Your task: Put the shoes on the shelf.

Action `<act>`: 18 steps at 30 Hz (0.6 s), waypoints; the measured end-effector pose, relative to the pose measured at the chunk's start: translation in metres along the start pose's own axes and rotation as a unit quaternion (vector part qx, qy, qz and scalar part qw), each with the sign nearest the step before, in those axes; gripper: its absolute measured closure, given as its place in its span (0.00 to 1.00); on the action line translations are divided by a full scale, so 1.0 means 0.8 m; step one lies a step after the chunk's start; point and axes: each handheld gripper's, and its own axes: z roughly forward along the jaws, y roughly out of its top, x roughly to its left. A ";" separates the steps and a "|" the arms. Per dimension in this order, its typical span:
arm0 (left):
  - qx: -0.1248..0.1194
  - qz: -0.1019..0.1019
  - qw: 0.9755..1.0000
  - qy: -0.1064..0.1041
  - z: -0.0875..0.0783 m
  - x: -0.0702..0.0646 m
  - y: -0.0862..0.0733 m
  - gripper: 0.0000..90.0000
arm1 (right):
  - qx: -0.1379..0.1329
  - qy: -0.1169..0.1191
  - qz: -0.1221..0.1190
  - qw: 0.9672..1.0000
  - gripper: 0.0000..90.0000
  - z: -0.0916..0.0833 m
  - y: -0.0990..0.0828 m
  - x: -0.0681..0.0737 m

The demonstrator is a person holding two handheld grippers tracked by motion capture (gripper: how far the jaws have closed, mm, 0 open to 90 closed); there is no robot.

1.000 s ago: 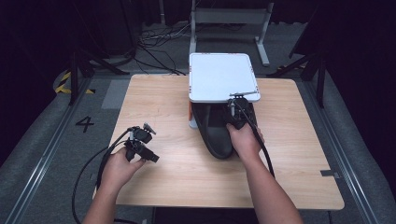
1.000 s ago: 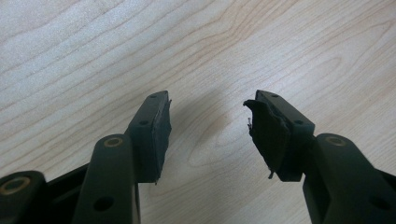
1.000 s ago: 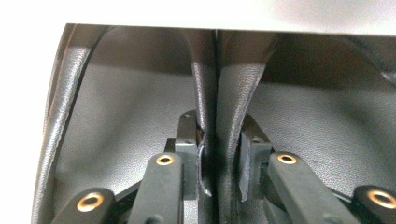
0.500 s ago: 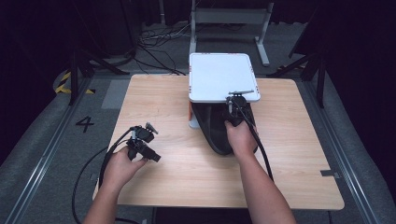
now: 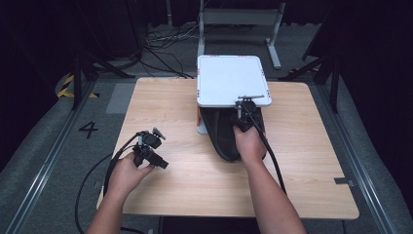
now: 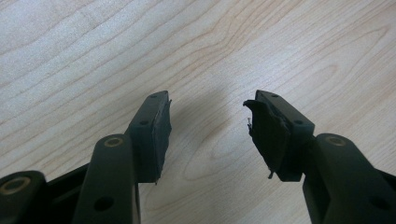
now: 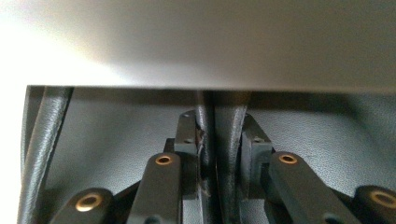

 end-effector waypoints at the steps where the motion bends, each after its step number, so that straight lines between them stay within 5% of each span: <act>1: -0.002 0.000 1.000 0.002 0.000 -0.001 0.000 0.53 | -0.002 -0.002 -0.002 1.000 0.81 0.002 -0.001 0.001; 6: 0.000 0.000 1.000 0.000 0.000 -0.001 0.002 0.53 | -0.023 0.003 -0.032 0.999 0.55 -0.005 -0.001 0.004; 13: 0.002 0.015 1.000 -0.001 0.002 -0.009 0.013 0.53 | -0.050 0.022 -0.062 0.997 0.51 -0.036 -0.011 -0.009; 18: 0.001 0.026 1.000 -0.002 0.004 -0.022 0.026 0.55 | -0.062 0.017 -0.088 0.994 0.53 -0.079 -0.030 -0.036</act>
